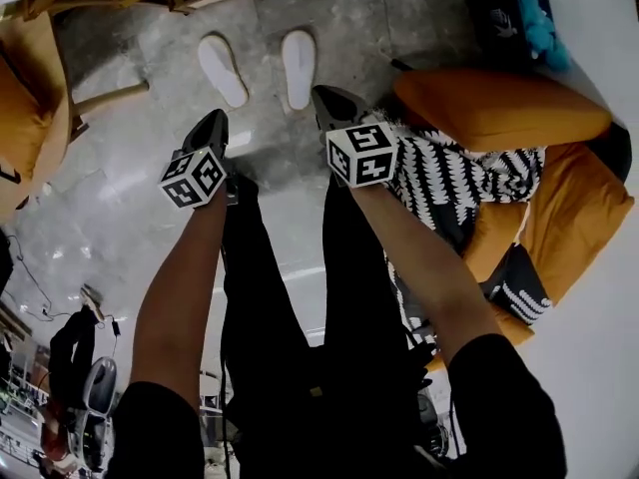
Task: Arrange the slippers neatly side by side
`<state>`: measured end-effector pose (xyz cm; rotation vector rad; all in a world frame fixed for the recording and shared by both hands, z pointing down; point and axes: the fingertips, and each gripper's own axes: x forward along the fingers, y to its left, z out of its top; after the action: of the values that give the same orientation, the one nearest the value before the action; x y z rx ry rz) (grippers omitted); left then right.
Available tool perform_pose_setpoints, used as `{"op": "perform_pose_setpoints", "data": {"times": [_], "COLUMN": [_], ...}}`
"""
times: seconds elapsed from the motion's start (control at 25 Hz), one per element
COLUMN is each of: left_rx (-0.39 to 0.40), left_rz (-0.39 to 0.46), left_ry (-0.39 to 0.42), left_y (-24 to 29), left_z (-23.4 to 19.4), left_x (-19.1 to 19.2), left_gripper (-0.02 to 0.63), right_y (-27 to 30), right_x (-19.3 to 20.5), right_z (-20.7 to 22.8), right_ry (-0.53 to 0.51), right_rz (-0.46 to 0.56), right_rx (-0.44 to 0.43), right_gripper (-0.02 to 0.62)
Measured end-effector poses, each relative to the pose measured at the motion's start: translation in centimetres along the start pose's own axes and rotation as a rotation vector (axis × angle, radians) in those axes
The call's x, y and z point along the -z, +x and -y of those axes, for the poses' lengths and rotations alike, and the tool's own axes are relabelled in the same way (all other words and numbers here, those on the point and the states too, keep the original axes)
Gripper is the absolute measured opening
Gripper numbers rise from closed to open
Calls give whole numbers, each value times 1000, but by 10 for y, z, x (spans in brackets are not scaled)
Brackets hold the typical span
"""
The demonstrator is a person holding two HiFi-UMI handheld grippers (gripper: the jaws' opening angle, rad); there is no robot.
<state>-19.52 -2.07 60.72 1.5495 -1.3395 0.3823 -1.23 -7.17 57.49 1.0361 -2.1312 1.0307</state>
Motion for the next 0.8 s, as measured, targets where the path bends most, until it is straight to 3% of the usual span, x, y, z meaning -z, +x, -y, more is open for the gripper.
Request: {"op": "perform_pose_setpoints", "data": {"times": [0.16,0.44,0.8], "left_rx": [-12,-40,-67], "left_rz": [-13,-8,-63], "left_ry": [26,36,98], "left_y": [4,13,65], "left_z": [-7,-30,-73], "left_x": [1,4,8], "left_gripper": [15,15,18], "right_y": [-2,9,33], "right_x": [2,5,15], "right_z": [-13,-17,-1], "right_ry": [-35,13,-23], "right_rz": [9,14,54], "right_rx": [-7,-32,-150], "right_gripper": [37,37,37]}}
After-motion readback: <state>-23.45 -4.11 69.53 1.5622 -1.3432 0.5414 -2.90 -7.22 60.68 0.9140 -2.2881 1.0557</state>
